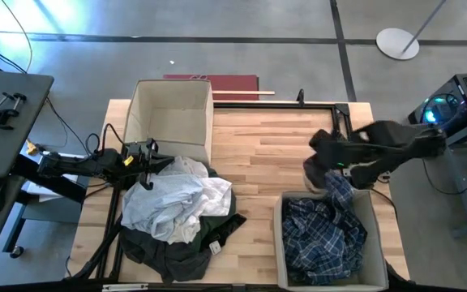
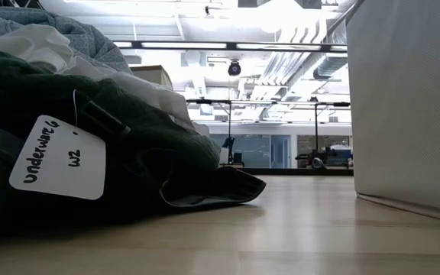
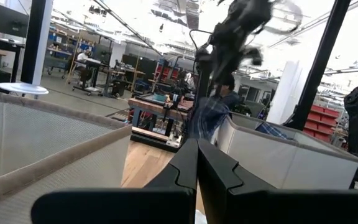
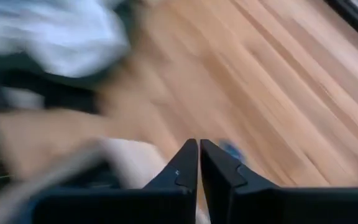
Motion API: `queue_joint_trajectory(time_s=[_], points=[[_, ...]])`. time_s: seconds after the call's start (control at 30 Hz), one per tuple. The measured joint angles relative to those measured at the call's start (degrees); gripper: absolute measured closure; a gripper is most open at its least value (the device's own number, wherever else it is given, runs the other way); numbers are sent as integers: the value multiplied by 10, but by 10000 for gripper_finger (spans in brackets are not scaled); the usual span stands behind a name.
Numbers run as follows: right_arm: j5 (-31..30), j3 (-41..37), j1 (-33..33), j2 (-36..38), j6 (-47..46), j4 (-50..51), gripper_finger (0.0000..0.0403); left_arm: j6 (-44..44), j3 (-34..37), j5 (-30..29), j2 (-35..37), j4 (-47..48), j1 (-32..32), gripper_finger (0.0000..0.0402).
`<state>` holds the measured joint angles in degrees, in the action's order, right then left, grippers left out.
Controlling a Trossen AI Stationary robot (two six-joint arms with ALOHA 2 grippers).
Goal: Sort clothes
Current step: Put the blue polo shirt into the bottom laundry bin
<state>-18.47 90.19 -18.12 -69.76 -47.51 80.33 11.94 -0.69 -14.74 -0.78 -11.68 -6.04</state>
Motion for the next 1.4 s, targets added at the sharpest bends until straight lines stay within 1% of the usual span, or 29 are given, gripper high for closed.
queue_joint_trajectory(time_s=[0.13,0.2,0.27,0.37,0.47,0.57,0.67,0.8,0.93,1.03,1.1,1.17,1.27,1.33,1.4], points=[[-28,54,-118,0,0,-64,397,0,0,0,0,0,0,401],[-53,60,-171,0,0,-88,400,0,0,0,0,0,0,401],[-93,55,-214,0,-20,-92,402,0,0,0,0,0,0,401],[-140,33,-247,0,-72,-70,399,0,0,0,0,-1,0,401],[-150,3,-247,0,-108,-28,398,0,0,0,0,-1,0,401],[-150,-25,-217,0,-158,42,394,0,0,0,0,-2,0,401],[-128,-51,-165,0,-195,102,373,0,0,-2,0,-4,0,401],[-81,-85,-76,8,-123,73,314,0,0,-9,0,-8,0,401],[-23,-108,31,-4,-71,93,243,0,0,-9,0,-11,0,401],[55,-138,107,-9,-25,95,202,0,0,-9,0,-11,0,401],[118,-165,149,-12,5,84,185,0,0,-9,0,-11,0,401],[167,-193,180,-17,33,73,179,0,0,-9,0,-11,0,401],[197,-230,209,-27,63,74,190,0,0,-9,0,-11,0,401],[201,-248,219,-36,78,73,216,0,0,-9,0,-11,0,401],[201,-259,223,-44,87,73,258,0,0,-9,0,-11,0,401]])
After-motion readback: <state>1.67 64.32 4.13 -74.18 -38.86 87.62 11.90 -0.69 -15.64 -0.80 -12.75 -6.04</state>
